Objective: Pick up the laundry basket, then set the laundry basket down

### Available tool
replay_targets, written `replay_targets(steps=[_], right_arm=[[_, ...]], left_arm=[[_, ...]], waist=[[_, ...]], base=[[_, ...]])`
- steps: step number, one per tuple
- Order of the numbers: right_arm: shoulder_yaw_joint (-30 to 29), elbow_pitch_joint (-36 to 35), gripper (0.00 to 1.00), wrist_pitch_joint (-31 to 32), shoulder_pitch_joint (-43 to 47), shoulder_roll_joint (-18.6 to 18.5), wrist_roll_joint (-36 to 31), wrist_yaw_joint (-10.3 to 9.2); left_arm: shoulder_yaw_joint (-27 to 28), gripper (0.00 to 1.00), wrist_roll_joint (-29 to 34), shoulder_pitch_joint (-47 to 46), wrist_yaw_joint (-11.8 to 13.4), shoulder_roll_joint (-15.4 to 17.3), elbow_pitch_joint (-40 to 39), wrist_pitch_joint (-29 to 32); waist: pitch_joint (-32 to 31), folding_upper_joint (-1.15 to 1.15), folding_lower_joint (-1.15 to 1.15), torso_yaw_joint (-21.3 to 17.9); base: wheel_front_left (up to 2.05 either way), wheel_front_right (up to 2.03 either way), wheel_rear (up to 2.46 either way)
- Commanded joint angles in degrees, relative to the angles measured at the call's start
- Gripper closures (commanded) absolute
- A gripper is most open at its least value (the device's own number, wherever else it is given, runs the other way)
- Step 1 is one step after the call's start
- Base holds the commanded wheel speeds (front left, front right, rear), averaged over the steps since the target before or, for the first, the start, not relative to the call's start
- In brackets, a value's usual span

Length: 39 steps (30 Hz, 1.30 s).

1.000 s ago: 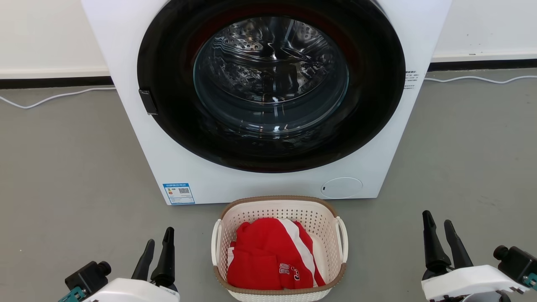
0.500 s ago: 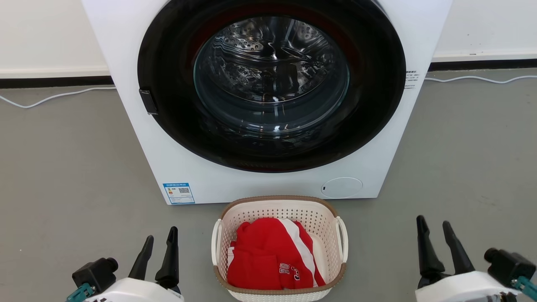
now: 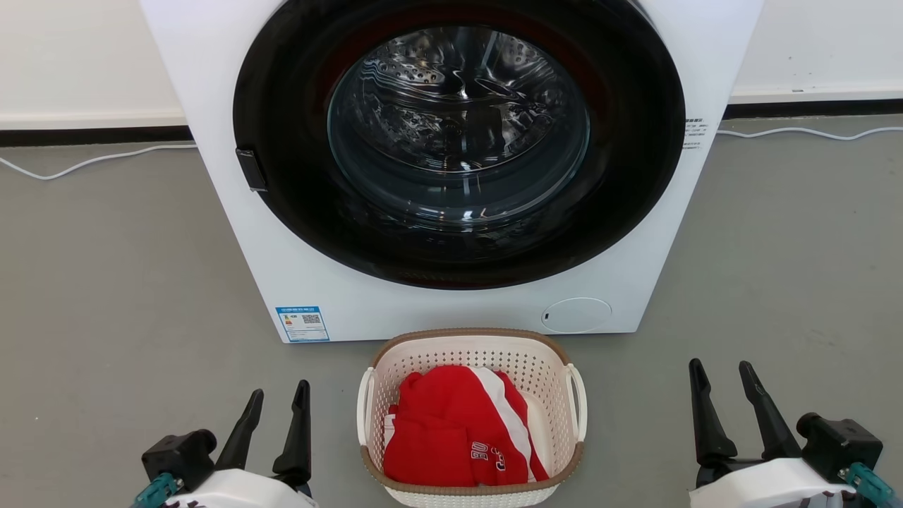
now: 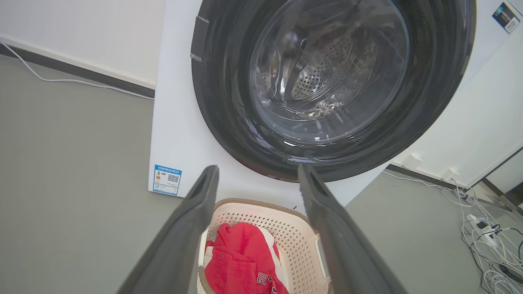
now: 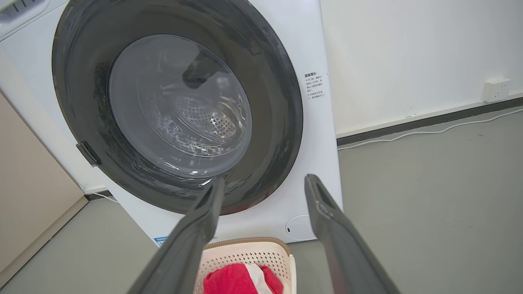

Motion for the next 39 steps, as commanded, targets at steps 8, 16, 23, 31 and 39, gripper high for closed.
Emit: replay_targets(steps=[8, 16, 23, 31, 39], right_arm=[[0.01, -1.55, 0.00, -2.45, -1.03, -0.56, -7.65, 0.39], [-0.12, -1.91, 0.00, -3.62, -0.96, -0.58, -12.98, 0.41], [-0.33, -1.69, 0.00, -4.31, -1.06, -0.59, -15.85, 0.43], [-0.72, -1.14, 0.00, -4.31, -1.29, -0.59, -15.68, 0.43], [-0.42, -1.24, 0.00, -4.31, -1.12, -0.59, -15.24, 0.43]], left_arm=[[1.02, 0.00, 7.14, -0.77, -0.35, 0.67, -1.61, -2.25], [0.99, 0.00, 11.81, -0.88, -0.39, 0.72, -1.52, -3.43], [0.94, 0.00, 14.33, -1.00, -0.41, 0.75, -1.40, -4.12], [1.08, 0.00, 14.11, -1.08, -0.41, 0.75, -1.08, -4.12], [1.09, 0.00, 14.06, -1.21, -0.41, 0.75, -0.98, -4.12]], waist=[[0.05, 0.00, 0.00, 0.17], [0.28, 0.00, 0.00, 0.34], [0.27, 0.00, 0.00, 0.43], [0.11, 0.00, 0.00, 0.31], [-0.03, 0.00, 0.00, 0.28]], base=[[0.00, 0.00, 0.00], [0.00, 0.00, 0.00], [0.00, 0.00, 0.00], [0.00, 0.00, 0.00], [0.00, 0.00, 0.00]])
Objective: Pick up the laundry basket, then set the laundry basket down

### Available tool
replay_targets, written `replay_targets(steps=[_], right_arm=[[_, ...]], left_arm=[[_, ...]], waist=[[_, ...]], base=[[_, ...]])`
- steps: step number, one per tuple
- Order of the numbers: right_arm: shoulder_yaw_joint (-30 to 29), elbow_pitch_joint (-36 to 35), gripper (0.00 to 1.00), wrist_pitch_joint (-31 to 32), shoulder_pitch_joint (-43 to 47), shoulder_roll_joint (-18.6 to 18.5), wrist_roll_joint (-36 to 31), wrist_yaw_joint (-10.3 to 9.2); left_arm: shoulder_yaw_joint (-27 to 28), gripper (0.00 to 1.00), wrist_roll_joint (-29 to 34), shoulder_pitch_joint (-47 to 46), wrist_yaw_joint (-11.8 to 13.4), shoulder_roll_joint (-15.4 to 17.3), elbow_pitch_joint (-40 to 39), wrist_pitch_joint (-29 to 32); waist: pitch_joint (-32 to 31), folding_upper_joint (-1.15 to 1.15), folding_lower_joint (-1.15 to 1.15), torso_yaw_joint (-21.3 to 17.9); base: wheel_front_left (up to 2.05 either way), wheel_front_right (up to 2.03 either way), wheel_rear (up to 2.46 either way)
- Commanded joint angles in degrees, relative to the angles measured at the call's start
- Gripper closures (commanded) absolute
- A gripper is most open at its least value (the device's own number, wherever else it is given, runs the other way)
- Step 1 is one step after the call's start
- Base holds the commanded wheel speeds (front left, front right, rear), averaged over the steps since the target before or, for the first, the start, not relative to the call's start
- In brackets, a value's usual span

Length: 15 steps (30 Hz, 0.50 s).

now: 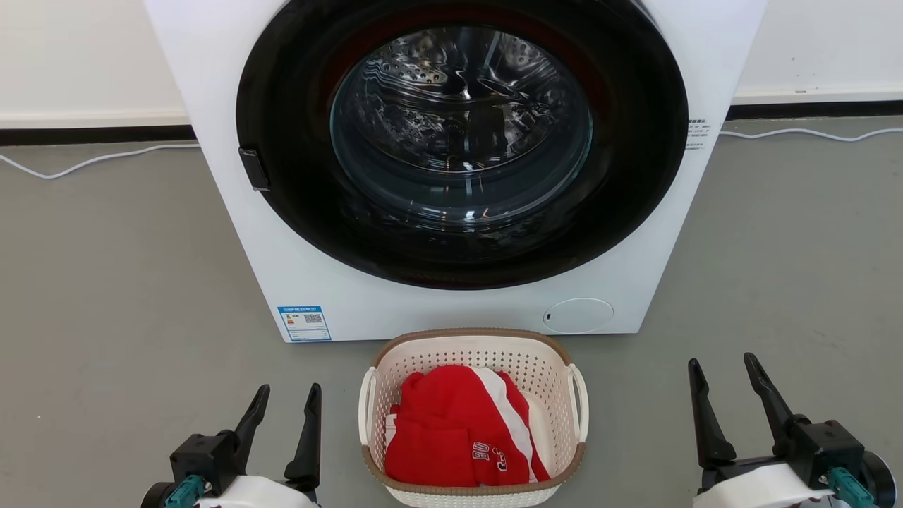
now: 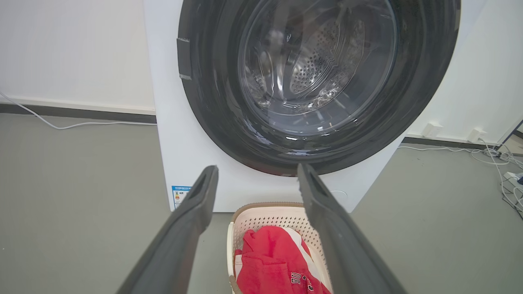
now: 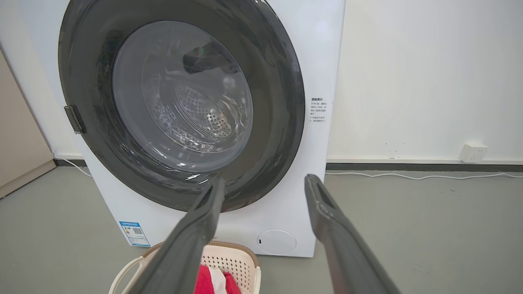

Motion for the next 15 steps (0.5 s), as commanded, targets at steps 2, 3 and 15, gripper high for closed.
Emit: replay_targets(steps=[2, 3, 15], right_arm=[[1.23, -1.27, 0.00, -0.80, -1.00, -0.55, 0.35, 0.41], [1.10, -1.30, 0.00, -0.80, -0.96, -0.55, 0.45, 0.41], [0.39, -0.68, 0.00, -0.80, -1.75, -0.55, 1.39, 0.41]], left_arm=[[1.73, 0.00, 0.53, -1.28, -0.35, 0.62, -1.32, -0.52], [1.74, 0.00, 0.52, -1.29, -0.35, 0.62, -1.33, -0.52], [1.64, 0.00, 0.57, -2.42, -0.35, 0.62, -1.37, -0.52]], waist=[[-0.01, 0.00, 0.00, 0.02], [0.02, 0.00, 0.00, 0.02], [2.21, 0.00, 0.00, 0.15]], base=[[0.00, 0.00, 0.00], [0.00, 0.00, 0.00], [0.00, 0.00, 0.00]])
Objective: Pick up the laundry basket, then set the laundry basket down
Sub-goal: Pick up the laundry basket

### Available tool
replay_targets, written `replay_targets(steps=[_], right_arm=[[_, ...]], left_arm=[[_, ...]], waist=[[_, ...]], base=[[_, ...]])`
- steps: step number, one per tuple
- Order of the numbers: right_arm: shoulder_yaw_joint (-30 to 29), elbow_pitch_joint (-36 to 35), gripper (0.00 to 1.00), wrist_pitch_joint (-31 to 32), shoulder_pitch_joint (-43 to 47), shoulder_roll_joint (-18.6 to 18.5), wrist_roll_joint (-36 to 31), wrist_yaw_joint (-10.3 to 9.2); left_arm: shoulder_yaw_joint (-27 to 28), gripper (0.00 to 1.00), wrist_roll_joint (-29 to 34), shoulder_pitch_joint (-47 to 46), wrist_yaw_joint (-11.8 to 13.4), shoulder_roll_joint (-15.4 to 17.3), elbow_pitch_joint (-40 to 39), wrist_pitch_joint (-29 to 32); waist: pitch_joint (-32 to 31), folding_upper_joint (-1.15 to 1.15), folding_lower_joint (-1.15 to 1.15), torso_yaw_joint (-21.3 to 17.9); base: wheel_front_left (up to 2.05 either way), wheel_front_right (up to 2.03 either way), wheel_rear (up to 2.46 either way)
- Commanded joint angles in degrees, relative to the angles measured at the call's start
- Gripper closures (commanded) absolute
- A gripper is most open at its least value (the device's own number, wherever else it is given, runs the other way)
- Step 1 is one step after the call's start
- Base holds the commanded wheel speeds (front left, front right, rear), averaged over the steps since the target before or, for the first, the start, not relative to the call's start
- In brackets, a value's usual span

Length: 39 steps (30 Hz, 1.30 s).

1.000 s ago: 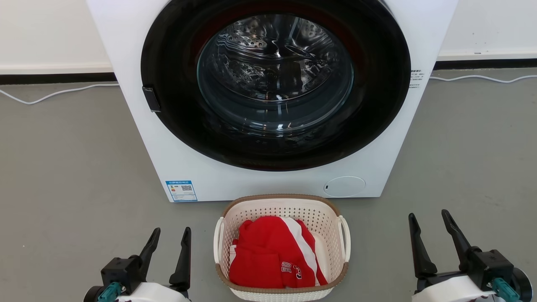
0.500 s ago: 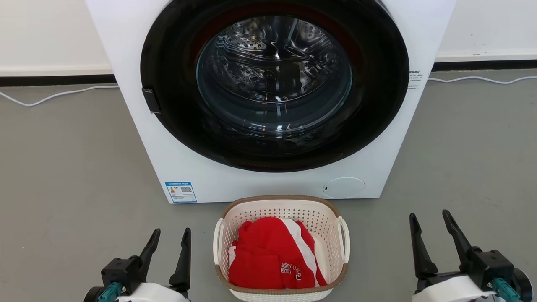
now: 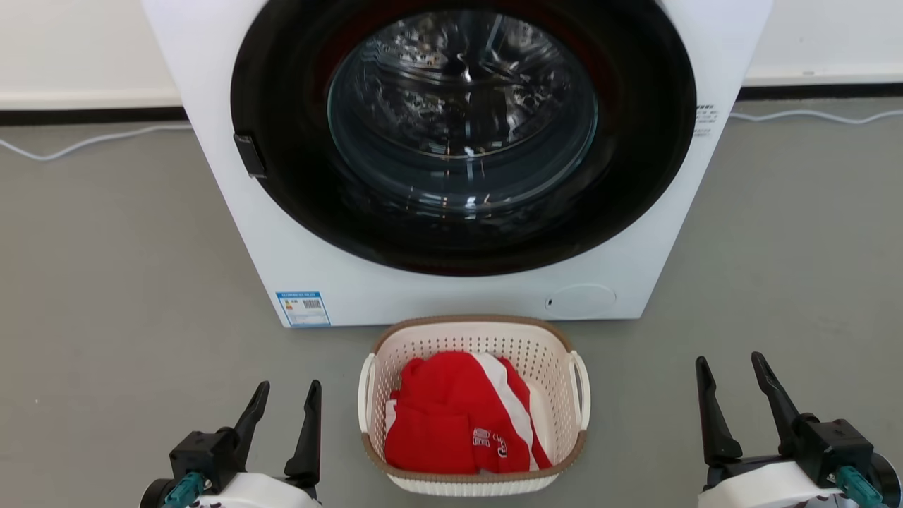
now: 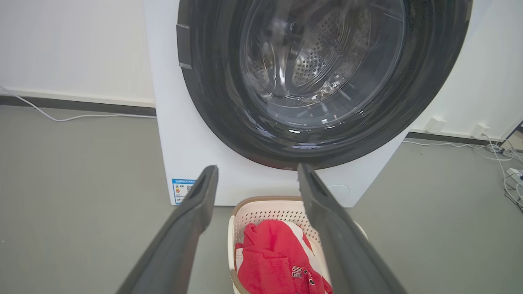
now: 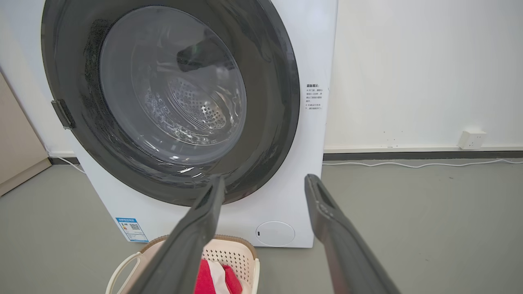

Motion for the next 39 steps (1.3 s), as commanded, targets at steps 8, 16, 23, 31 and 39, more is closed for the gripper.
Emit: replay_targets(steps=[8, 16, 23, 31, 39], right_arm=[[0.41, 2.14, 0.00, -0.80, -4.98, -0.55, 0.93, 0.41], [0.05, 8.61, 0.00, -0.80, -12.10, -0.55, 0.64, 0.41], [0.18, 14.52, 0.00, -0.80, -19.11, -0.55, -0.07, 0.41], [0.84, 22.65, 0.00, -0.80, -26.79, -0.55, 0.52, 0.41], [2.97, 30.43, 0.00, -0.80, -33.27, -0.55, 0.37, 0.41]], left_arm=[[0.97, 0.00, -0.15, -5.45, -0.35, 0.61, 0.46, -0.37], [1.01, 0.00, 0.14, -10.77, -0.35, 0.61, 4.98, -0.37], [0.84, 0.00, 0.87, -17.04, -0.35, 0.61, 9.52, -0.37], [0.61, 0.00, 2.08, -24.87, -0.35, 1.35, 17.67, -0.37], [0.36, 0.00, 1.82, -32.99, -0.35, 1.78, 23.86, -0.37]], waist=[[4.71, 0.00, 0.00, 0.25], [11.65, 0.00, 0.00, -0.31], [18.97, 0.00, 0.00, -0.26], [26.01, 0.00, 0.00, -0.92], [33.02, 0.00, 0.00, -0.45]], base=[[0.00, 0.00, 0.00], [0.00, 0.00, 0.00], [0.00, 0.00, 0.00], [0.00, 0.00, 0.00], [0.00, 0.00, 0.00]])
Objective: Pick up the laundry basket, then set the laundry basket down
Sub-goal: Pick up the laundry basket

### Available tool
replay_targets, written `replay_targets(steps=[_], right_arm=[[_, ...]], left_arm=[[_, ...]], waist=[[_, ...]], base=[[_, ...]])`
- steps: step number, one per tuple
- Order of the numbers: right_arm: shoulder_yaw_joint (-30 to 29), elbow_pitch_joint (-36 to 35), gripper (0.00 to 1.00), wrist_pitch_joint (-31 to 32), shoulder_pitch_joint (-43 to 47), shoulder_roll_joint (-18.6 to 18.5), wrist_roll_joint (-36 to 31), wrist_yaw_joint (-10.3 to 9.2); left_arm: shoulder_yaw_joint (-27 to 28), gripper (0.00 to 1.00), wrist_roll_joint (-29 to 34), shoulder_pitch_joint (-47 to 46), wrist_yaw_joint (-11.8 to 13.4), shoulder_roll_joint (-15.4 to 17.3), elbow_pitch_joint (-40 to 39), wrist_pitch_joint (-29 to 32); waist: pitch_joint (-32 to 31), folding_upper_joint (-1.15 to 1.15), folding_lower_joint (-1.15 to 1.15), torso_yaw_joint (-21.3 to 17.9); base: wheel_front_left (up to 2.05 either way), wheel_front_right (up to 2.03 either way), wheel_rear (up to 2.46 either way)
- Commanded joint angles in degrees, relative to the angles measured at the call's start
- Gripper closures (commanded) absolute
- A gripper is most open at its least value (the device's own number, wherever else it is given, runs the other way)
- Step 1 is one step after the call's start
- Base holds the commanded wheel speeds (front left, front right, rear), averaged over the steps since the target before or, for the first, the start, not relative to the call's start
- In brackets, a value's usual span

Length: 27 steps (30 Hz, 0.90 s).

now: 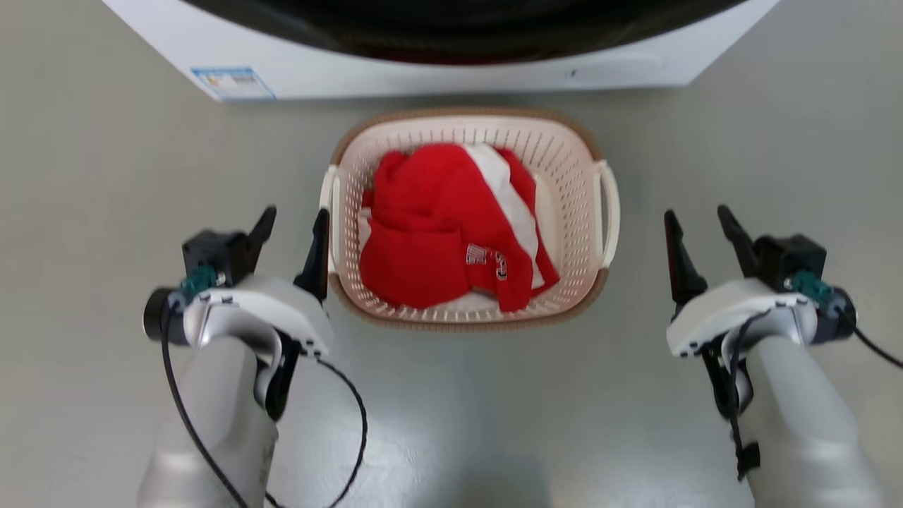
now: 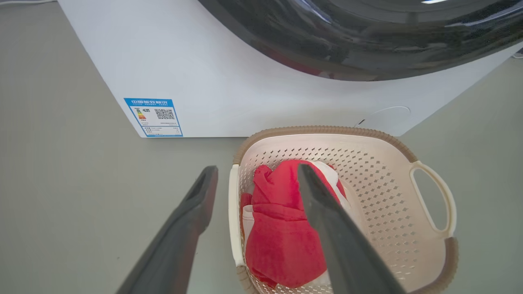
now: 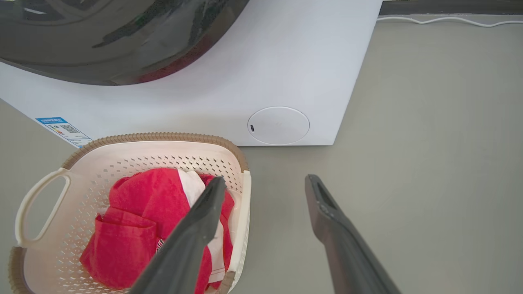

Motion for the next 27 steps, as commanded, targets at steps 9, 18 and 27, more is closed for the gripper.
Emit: replay_targets(steps=[9, 18, 27], right_arm=[[2.25, 4.16, 0.00, -0.79, -5.59, 0.22, 0.51, 0.35], [3.29, 6.87, 0.00, -0.79, -8.38, 0.22, 2.25, 0.35], [4.32, 7.54, 0.00, -0.79, -10.83, 0.22, 1.57, 0.35]], left_arm=[[-0.24, 0.00, -0.47, -6.74, -0.34, 2.08, 3.66, -0.34], [-4.01, 0.00, -2.23, -10.37, -0.34, 2.23, 5.37, -0.34], [-6.49, 0.00, -3.37, -14.17, -0.34, 3.42, 8.47, -0.34]], waist=[[8.03, 0.00, 0.00, 1.46], [11.85, 0.00, 0.00, 2.44], [15.40, 0.00, 0.00, 2.73]], base=[[0.00, 0.00, 0.00], [0.00, 0.00, 0.00], [0.00, 0.00, 0.00]])
